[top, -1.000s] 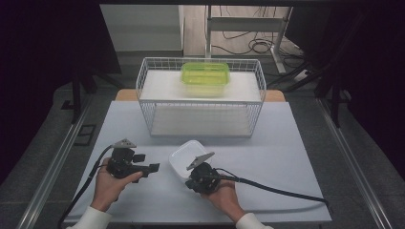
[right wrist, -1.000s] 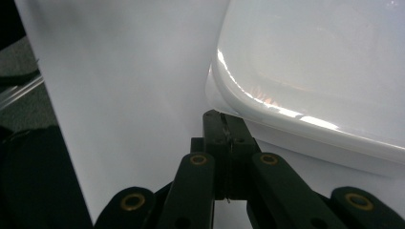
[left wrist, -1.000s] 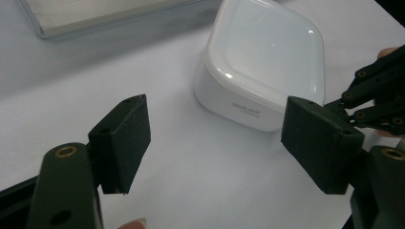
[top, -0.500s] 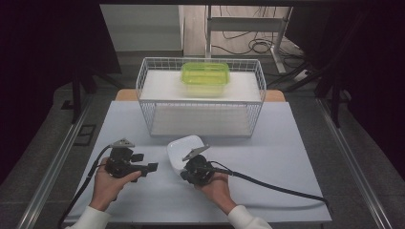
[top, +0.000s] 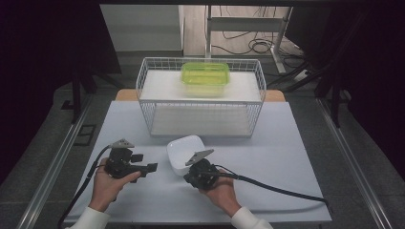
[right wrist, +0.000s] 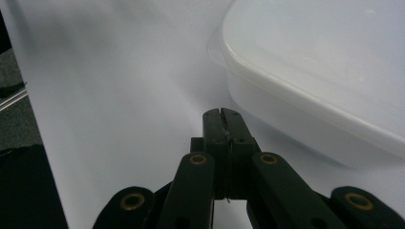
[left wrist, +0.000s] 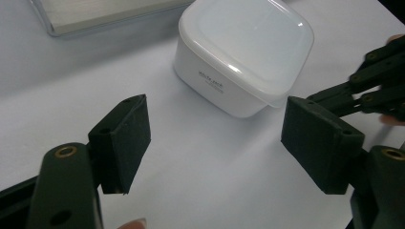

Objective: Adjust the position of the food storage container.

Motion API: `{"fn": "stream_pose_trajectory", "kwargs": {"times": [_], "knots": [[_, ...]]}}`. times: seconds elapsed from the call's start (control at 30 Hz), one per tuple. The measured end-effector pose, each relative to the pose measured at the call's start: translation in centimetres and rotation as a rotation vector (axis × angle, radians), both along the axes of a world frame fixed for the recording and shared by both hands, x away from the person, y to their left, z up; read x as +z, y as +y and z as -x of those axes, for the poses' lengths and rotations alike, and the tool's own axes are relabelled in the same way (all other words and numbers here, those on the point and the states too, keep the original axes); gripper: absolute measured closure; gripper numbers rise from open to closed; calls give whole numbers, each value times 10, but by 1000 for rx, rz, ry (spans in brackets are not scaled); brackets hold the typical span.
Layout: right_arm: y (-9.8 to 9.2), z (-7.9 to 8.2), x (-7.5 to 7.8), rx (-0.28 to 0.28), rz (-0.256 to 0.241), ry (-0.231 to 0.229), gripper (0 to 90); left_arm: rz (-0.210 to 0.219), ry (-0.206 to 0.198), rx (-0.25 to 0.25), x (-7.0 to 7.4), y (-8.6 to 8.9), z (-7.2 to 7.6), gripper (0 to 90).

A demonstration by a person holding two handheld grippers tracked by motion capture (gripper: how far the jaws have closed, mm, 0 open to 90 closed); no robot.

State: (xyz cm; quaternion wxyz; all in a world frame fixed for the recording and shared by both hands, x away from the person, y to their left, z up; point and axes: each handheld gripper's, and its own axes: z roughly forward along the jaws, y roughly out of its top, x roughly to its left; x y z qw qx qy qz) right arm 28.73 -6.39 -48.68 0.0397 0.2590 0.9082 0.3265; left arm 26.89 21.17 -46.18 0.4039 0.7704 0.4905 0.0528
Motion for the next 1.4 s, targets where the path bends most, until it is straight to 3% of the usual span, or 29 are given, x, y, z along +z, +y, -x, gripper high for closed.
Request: {"fn": "stream_pose_trajectory", "kwargs": {"times": [0.07,0.17,0.2,0.23,0.27,0.33,0.37,0.43,0.5,0.53,0.67,1.13,1.4], "knots": [[-20,1,9,-29,-23,-1,892,1,-1,2,0,1,0,247],[-35,0,15,-53,-40,-4,859,7,0,5,1,1,0,247],[-43,0,17,-60,-51,-7,824,8,0,5,1,1,0,247],[-54,-1,20,-88,-61,-18,716,11,0,6,1,0,0,247],[-54,-1,20,-88,-61,-18,716,11,0,6,1,0,0,247],[-72,-1,22,-138,-75,-42,536,19,4,10,1,-1,0,247],[-72,-1,22,-138,-75,-42,536,19,4,10,1,-1,0,247],[-81,0,24,-176,-91,-65,407,25,6,13,1,-1,0,246],[-90,-3,26,-200,-106,-48,327,28,9,18,1,0,0,246],[-99,-6,27,-216,-156,-16,294,30,12,23,1,-1,0,245],[-115,-12,31,-244,-197,3,213,49,23,31,1,-2,0,242],[-151,-25,38,-357,-227,7,232,107,50,39,1,-2,-1,236],[-152,-28,41,-358,-241,40,258,118,55,45,1,-3,0,234]]}}
